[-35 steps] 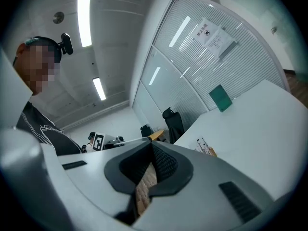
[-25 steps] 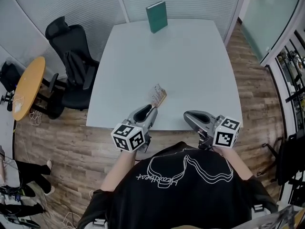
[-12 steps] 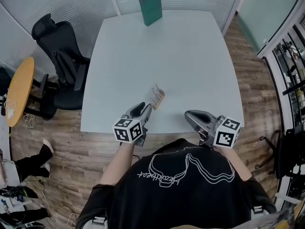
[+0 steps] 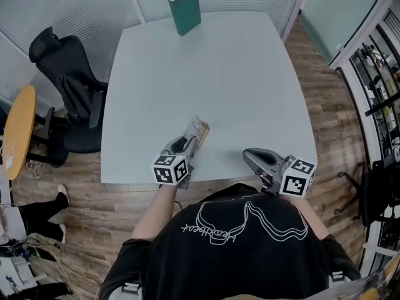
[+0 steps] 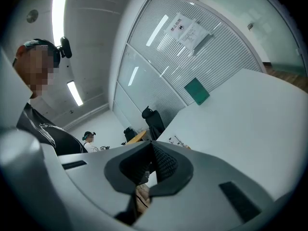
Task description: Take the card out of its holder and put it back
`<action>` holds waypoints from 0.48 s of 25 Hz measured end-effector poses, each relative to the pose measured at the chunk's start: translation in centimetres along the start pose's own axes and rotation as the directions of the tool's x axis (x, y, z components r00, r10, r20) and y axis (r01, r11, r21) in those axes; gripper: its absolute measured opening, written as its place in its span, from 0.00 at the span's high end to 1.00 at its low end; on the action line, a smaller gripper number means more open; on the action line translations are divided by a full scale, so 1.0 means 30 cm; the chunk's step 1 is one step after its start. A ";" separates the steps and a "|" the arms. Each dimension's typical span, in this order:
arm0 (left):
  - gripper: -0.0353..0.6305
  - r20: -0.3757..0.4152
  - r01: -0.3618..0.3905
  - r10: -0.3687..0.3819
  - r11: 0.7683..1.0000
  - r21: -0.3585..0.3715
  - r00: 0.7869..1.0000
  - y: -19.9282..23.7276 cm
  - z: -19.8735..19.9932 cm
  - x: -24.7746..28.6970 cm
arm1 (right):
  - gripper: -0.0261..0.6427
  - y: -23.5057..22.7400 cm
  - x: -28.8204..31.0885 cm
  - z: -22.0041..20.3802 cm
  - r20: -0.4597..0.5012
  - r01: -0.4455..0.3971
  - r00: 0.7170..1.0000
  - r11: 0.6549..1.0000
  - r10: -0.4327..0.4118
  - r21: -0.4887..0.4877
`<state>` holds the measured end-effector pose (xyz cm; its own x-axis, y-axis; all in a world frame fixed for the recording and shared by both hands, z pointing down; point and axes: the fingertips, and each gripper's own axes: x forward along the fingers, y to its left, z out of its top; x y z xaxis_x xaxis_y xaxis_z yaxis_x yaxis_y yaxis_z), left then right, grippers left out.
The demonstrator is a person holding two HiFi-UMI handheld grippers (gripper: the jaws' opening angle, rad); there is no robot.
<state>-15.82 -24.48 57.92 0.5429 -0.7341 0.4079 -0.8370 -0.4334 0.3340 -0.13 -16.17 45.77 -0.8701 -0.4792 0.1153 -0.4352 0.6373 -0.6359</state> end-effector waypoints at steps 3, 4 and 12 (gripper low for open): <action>0.80 0.002 -0.009 0.009 0.999 0.041 1.000 0.009 -0.004 0.020 | 0.95 -0.002 -0.001 -0.002 0.004 0.012 1.000 1.000 -0.012 0.000; 0.82 0.001 -0.011 0.011 0.998 0.054 1.000 0.011 -0.005 0.025 | 0.95 0.000 0.000 -0.003 0.005 0.012 1.000 1.000 -0.012 0.001; 0.90 -0.004 -0.032 0.032 0.994 0.103 0.999 0.004 -0.005 0.047 | 0.95 -0.023 -0.013 -0.014 0.002 0.021 1.000 0.998 -0.021 0.052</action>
<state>-15.14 -25.49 58.65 0.5158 -0.7457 0.4219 -0.8564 -0.4616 0.2311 0.42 -16.17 46.47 -0.8604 -0.4936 0.1268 -0.4405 0.5950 -0.6723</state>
